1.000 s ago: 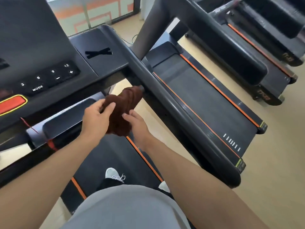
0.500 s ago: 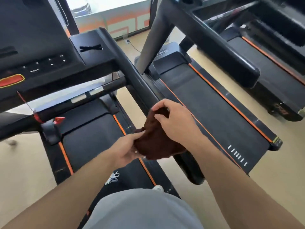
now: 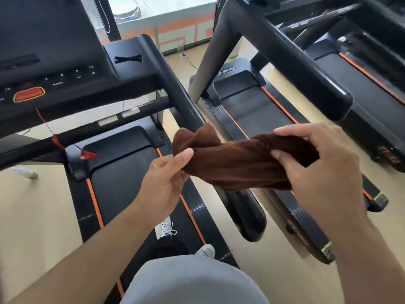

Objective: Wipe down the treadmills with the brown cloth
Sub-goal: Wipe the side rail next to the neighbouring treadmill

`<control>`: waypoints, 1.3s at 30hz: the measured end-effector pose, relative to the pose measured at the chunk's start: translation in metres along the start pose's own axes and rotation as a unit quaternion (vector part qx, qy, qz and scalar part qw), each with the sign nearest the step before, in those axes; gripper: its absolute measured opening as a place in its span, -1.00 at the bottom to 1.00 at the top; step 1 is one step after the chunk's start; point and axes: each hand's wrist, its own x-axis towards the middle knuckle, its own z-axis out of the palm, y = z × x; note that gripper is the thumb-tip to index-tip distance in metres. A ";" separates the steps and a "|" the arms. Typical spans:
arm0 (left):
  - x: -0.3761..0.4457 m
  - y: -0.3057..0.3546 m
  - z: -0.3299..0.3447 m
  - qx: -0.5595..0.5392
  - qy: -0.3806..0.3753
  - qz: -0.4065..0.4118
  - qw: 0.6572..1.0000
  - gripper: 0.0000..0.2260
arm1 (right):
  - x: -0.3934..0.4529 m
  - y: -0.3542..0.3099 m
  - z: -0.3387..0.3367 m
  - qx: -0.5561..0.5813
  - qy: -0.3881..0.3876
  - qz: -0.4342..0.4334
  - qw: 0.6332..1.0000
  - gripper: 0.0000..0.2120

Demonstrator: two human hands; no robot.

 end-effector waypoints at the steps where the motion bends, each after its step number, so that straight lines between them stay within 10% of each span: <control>1: 0.004 -0.009 -0.001 0.046 0.025 -0.021 0.998 -0.67 | 0.001 0.005 0.002 -0.025 -0.026 -0.005 0.999 -0.60; 5: 0.017 -0.072 -0.021 0.240 0.133 -0.283 0.919 -0.55 | 0.015 0.060 0.053 -0.272 -0.304 0.138 0.903 -0.12; 8: 0.018 -0.101 -0.026 0.310 0.143 -0.303 0.890 -0.36 | -0.005 0.087 0.102 -0.090 -0.371 0.180 0.906 -0.08; 11: 0.027 -0.101 -0.009 0.294 0.147 -0.214 0.920 -0.47 | -0.030 0.086 0.129 0.023 -0.307 0.224 0.925 -0.31; 15: 0.039 -0.091 0.017 0.291 0.136 -0.175 0.931 -0.53 | -0.024 0.074 0.150 -0.152 -0.328 0.182 0.914 0.04; 21: 0.073 -0.056 0.030 0.220 0.140 -0.165 0.951 -0.46 | 0.012 0.059 0.186 -0.235 -0.292 0.155 0.914 -0.17; 30: 0.157 -0.001 -0.028 0.361 0.102 0.024 0.927 -0.59 | 0.097 0.044 0.265 -0.206 -0.207 0.013 0.956 -0.33; 34: 0.211 0.048 -0.058 0.419 0.144 0.140 0.885 -0.70 | 0.164 0.024 0.317 -0.210 -0.203 -0.013 0.956 -0.37; 39: 0.292 0.115 -0.135 0.611 0.184 0.151 0.755 -0.64 | 0.258 -0.008 0.377 -0.196 -0.215 -0.027 0.956 -0.38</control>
